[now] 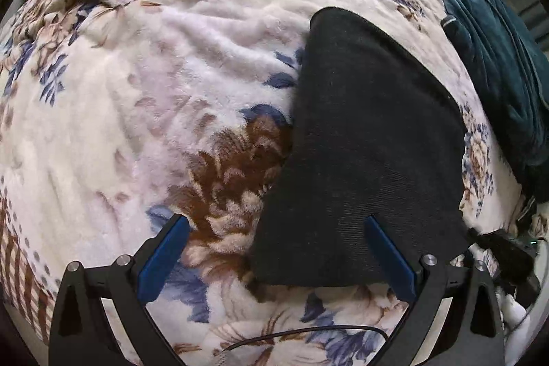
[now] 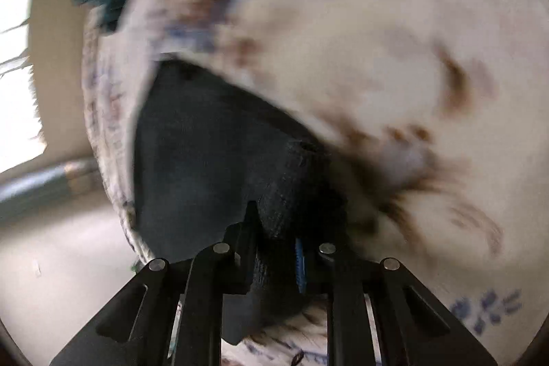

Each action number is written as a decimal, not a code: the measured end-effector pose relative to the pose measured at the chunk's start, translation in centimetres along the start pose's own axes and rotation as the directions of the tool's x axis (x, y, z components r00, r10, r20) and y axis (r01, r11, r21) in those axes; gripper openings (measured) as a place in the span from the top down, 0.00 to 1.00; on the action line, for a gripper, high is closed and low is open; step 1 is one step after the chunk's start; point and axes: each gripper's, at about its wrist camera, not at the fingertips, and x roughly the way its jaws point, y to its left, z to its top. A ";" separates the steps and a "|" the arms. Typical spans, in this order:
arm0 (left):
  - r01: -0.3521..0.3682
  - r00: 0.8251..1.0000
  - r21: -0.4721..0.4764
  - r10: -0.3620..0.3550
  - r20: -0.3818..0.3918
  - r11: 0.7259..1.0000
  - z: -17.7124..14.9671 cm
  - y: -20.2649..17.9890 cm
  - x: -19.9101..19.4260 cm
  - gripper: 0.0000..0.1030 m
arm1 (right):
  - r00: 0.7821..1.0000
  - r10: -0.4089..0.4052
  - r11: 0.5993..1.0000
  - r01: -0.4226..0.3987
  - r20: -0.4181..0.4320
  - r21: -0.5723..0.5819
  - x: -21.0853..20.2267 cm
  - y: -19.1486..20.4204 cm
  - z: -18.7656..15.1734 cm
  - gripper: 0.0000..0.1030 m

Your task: Fold small clothes

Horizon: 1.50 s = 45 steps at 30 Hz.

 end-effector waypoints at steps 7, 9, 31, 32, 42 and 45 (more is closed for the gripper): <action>-0.025 1.000 -0.014 0.025 0.008 1.000 -1.2 1.1 -0.2 0.00 | 0.992 -0.097 0.969 0.077 -0.076 -0.235 0.1 -2.0 0.0 0.64; -0.022 1.000 -0.021 0.023 0.010 1.000 -1.5 1.3 -0.5 0.00 | 0.998 -0.055 0.985 0.048 -0.040 -0.165 -1.9 -2.8 0.4 0.59; 0.097 0.995 -0.029 -0.096 0.039 0.995 1.9 1.9 1.2 0.00 | 0.998 -0.033 0.998 0.030 -0.047 -0.062 -4.4 -4.3 1.8 0.45; 0.133 0.991 -0.020 -0.132 0.026 0.991 2.5 1.9 2.0 0.00 | 0.997 0.016 1.000 -0.017 -0.069 -0.024 -4.0 -5.2 1.0 0.45; 0.306 0.951 0.053 -0.302 -0.071 0.951 6.9 0.6 6.8 0.00 | 0.954 0.299 0.954 -0.300 -0.013 -0.015 4.6 -3.0 -2.4 0.16; 0.350 0.935 0.077 -0.344 -0.086 0.933 7.9 0.3 6.8 0.00 | 0.943 0.332 0.943 -0.331 -0.004 -0.042 5.5 -1.1 -2.8 0.16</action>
